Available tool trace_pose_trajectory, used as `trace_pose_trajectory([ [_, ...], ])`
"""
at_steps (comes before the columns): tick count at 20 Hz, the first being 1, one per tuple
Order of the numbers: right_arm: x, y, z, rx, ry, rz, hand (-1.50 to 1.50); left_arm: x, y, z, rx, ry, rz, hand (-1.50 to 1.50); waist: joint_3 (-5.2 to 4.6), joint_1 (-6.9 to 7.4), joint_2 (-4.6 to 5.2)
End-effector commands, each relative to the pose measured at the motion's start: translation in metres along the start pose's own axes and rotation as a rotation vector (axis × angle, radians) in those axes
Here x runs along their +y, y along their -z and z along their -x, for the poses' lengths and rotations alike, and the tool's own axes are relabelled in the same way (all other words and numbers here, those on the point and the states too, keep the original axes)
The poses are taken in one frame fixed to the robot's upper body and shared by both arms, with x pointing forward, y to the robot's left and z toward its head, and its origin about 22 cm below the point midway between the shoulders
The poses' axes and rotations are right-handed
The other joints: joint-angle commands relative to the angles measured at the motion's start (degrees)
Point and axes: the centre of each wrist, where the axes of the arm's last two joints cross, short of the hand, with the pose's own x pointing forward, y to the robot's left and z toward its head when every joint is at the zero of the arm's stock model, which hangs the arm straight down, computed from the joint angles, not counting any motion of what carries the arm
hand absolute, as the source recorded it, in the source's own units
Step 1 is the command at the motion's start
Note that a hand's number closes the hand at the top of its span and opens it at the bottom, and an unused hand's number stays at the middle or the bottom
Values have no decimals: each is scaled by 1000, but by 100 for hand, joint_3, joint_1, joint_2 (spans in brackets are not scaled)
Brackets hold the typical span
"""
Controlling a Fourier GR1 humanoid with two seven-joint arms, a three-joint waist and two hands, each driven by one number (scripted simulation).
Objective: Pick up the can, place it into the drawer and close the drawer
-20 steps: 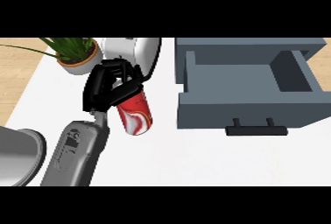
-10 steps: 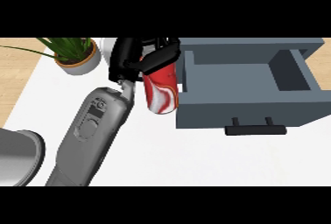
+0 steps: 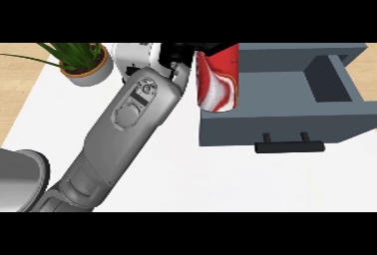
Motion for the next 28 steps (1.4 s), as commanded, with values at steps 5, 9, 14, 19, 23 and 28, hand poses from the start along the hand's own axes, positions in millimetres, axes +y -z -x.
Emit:
trace_pose_trajectory([
  [5, 3, 7, 1, -12, 5, -17, -150, -29, 28, -18, 33, 27, -20, 150, 2, -94, 26],
  [9, 12, 17, 3, -13, -8, -24, -150, -36, 34, -22, 26, 56, 0, 150, 2, -70, 27],
  [14, 17, 20, 8, -12, -5, -37, -150, -45, 41, -19, 40, 81, -15, 150, 8, -248, 70],
  [19, 17, 19, 9, -13, -4, -35, -150, -45, 46, -12, 51, 120, -23, 150, 11, -305, 85],
  [23, 16, 24, 7, -18, -8, -37, -150, -42, 47, 2, 61, 125, -9, 150, 8, -263, 80],
  [28, 15, 17, 3, -8, 5, -44, -150, -47, 44, 6, 50, 176, -44, 150, 11, -345, 70],
])
